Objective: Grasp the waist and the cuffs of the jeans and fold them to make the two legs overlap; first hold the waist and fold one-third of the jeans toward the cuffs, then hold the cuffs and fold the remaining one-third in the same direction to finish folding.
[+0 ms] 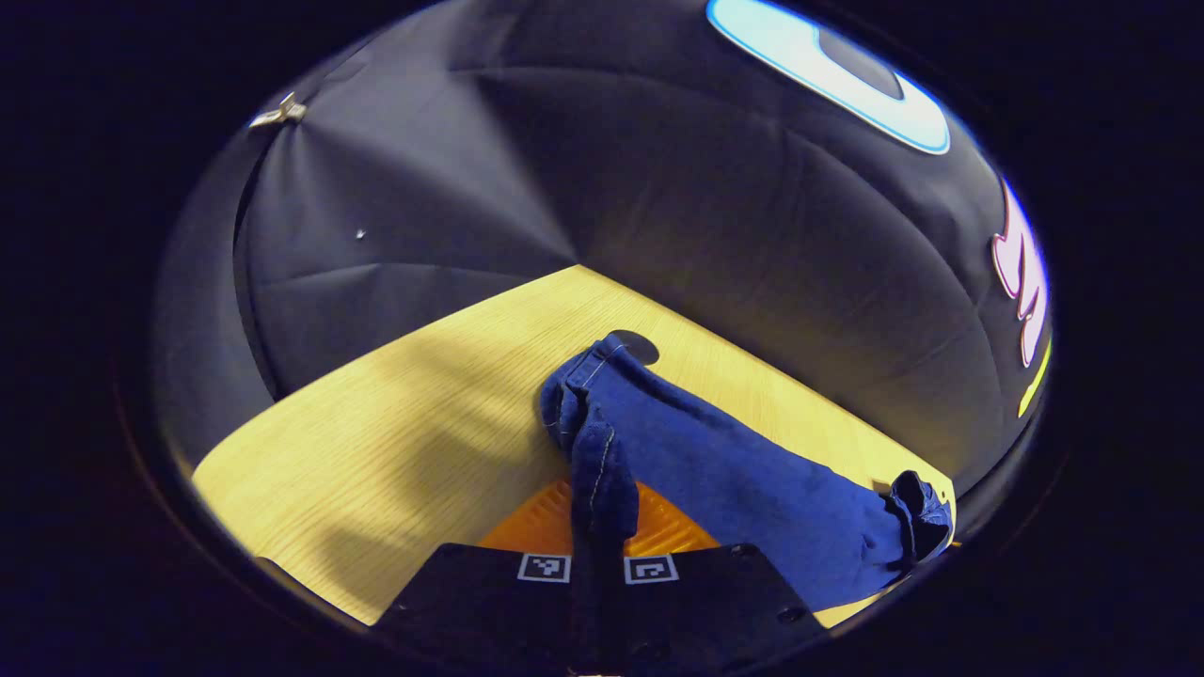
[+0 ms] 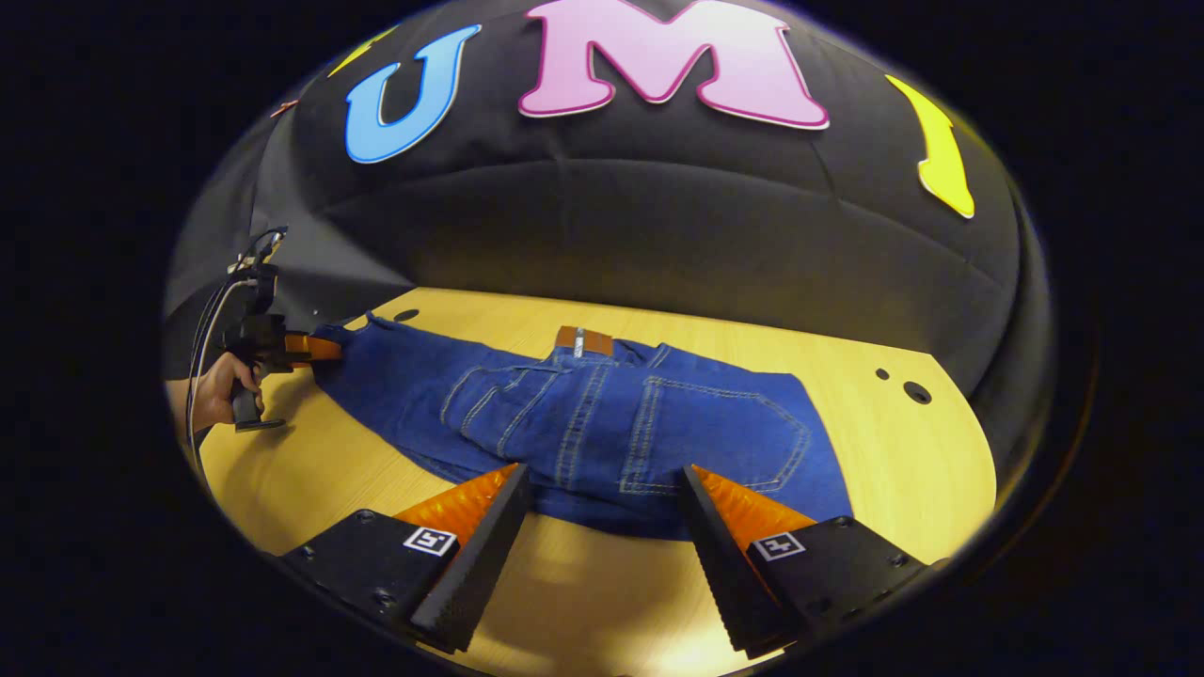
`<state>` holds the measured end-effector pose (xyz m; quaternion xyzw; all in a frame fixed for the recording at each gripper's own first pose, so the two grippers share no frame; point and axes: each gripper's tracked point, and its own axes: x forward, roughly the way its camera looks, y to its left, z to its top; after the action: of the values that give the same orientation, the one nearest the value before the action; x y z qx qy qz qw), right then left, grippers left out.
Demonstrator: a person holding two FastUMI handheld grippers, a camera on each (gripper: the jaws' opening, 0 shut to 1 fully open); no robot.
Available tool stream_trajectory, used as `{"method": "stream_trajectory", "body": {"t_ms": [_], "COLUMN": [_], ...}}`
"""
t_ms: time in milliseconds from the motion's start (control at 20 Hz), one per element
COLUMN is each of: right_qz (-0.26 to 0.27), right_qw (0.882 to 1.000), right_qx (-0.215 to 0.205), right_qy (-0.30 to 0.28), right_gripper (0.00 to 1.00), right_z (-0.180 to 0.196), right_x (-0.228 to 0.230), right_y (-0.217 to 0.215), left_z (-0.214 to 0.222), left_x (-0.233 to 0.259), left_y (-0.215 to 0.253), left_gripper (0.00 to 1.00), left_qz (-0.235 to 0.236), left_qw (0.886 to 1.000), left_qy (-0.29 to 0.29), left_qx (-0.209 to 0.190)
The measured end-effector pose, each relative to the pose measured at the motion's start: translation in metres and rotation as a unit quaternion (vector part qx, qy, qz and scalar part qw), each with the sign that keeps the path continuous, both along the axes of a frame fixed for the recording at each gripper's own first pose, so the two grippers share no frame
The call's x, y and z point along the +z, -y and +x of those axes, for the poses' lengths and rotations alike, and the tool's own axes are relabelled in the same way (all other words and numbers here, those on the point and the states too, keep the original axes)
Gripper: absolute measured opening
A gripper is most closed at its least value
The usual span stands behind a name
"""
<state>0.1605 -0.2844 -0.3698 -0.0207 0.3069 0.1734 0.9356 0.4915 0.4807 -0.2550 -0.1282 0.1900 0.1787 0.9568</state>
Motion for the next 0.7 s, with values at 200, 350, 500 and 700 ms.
{"method": "stream_trajectory", "body": {"t_ms": [200,350,500,700], "right_qz": [-0.012,-0.021,-0.023,-0.019], "right_qw": [1.0,0.999,0.998,0.996], "right_qx": [-0.017,-0.029,-0.046,-0.073], "right_qy": [0.002,0.011,0.027,0.041], "right_gripper": [0.98,0.98,0.98,0.97], "right_z": [0.005,0.009,0.015,0.02], "right_x": [0.012,0.031,0.056,0.09], "right_y": [0.033,0.057,0.083,0.12], "left_z": [0.005,0.002,0.004,0.007], "left_x": [0.059,0.106,0.149,0.182], "left_y": [0.038,0.086,0.154,0.264], "left_gripper": [0.06,0.06,0.06,0.06], "left_qz": [0.027,0.043,0.039,0.035], "left_qw": [0.998,0.994,0.991,0.982], "left_qy": [0.052,0.079,0.098,0.115], "left_qx": [-0.028,-0.056,-0.087,-0.146]}}
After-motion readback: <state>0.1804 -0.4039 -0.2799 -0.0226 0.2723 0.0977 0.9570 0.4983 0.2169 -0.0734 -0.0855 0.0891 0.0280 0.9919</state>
